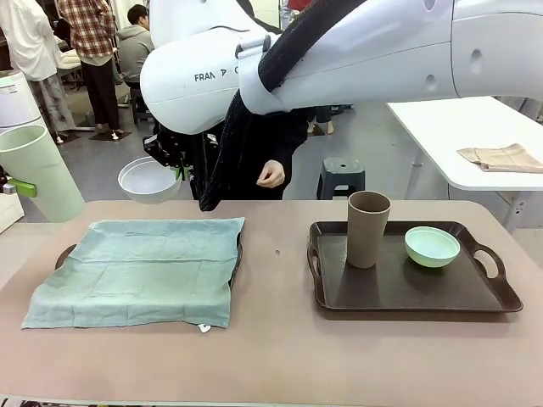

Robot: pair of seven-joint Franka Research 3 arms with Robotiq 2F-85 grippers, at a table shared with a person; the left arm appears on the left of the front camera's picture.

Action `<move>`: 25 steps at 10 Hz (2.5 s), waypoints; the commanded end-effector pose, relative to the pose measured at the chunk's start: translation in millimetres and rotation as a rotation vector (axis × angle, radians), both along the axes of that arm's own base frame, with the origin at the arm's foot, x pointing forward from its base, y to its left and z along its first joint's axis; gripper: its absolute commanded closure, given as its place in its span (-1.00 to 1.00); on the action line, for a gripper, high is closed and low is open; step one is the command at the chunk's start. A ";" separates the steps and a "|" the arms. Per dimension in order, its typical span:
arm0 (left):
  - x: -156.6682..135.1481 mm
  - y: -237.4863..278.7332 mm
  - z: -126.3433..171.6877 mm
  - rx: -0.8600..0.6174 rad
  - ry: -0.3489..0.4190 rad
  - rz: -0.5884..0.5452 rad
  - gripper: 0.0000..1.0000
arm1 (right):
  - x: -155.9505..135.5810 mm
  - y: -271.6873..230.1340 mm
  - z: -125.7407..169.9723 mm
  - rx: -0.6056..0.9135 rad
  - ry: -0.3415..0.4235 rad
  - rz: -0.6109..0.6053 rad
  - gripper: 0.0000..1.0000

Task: Set up a tray with a mat and arrange the tableware.
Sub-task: Place the Picnic Bowl and Reusable plastic cup back onto the Handle tray in front of the human's position.

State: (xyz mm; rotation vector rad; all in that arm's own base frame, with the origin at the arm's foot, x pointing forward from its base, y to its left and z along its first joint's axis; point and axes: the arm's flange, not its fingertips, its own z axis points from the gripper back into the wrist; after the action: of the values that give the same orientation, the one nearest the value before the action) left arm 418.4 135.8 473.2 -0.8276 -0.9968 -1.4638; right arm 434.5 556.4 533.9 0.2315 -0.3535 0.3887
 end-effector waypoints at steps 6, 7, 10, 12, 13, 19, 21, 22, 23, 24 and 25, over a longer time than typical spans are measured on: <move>40.3 -35.1 -63.3 0.120 0.076 0.020 -0.73 | 41.6 4.6 -66.1 -0.009 0.127 -0.021 0.91; 52.3 -45.1 -83.3 0.132 0.075 0.009 -0.73 | 47.8 7.0 -89.7 -0.043 0.153 -0.016 0.91; 52.7 -47.4 -92.7 0.133 0.097 0.019 -0.73 | 45.3 2.2 -108.6 -0.055 0.157 -0.034 0.91; 52.7 -47.4 -92.7 0.133 0.097 0.019 -0.73 | 45.3 2.2 -108.6 -0.055 0.157 -0.034 0.91; 56.0 -48.9 -100.5 0.127 0.113 0.028 -0.73 | 47.8 7.2 -118.5 -0.042 0.187 -0.035 0.91; 74.4 -45.5 -143.5 -0.008 0.056 0.034 -0.73 | 66.6 7.7 -164.5 -0.080 0.162 -0.042 0.91; 85.2 -43.5 -155.4 -0.009 0.077 0.056 -0.73 | 74.7 5.4 -176.6 -0.072 0.149 -0.043 0.91; 86.4 -42.0 -159.7 0.006 0.090 0.065 -0.73 | 76.1 5.8 -181.6 -0.064 0.152 -0.044 0.91; 89.7 -40.6 -163.9 0.017 0.109 0.072 -0.73 | 78.1 5.8 -185.7 -0.054 0.159 -0.045 0.91; 93.3 -39.8 -169.1 0.022 0.126 0.077 -0.73 | 79.7 5.9 -188.9 -0.053 0.162 -0.044 0.91; 98.2 -40.0 -173.4 0.027 0.136 0.078 -0.73 | 82.9 5.0 -190.8 -0.052 0.165 -0.046 0.91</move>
State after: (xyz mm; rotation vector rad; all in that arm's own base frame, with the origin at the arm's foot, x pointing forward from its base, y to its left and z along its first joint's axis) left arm 506.7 95.7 298.7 -0.8518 -0.8986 -1.3574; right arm 509.9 558.2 341.8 0.1945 -0.1722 0.3234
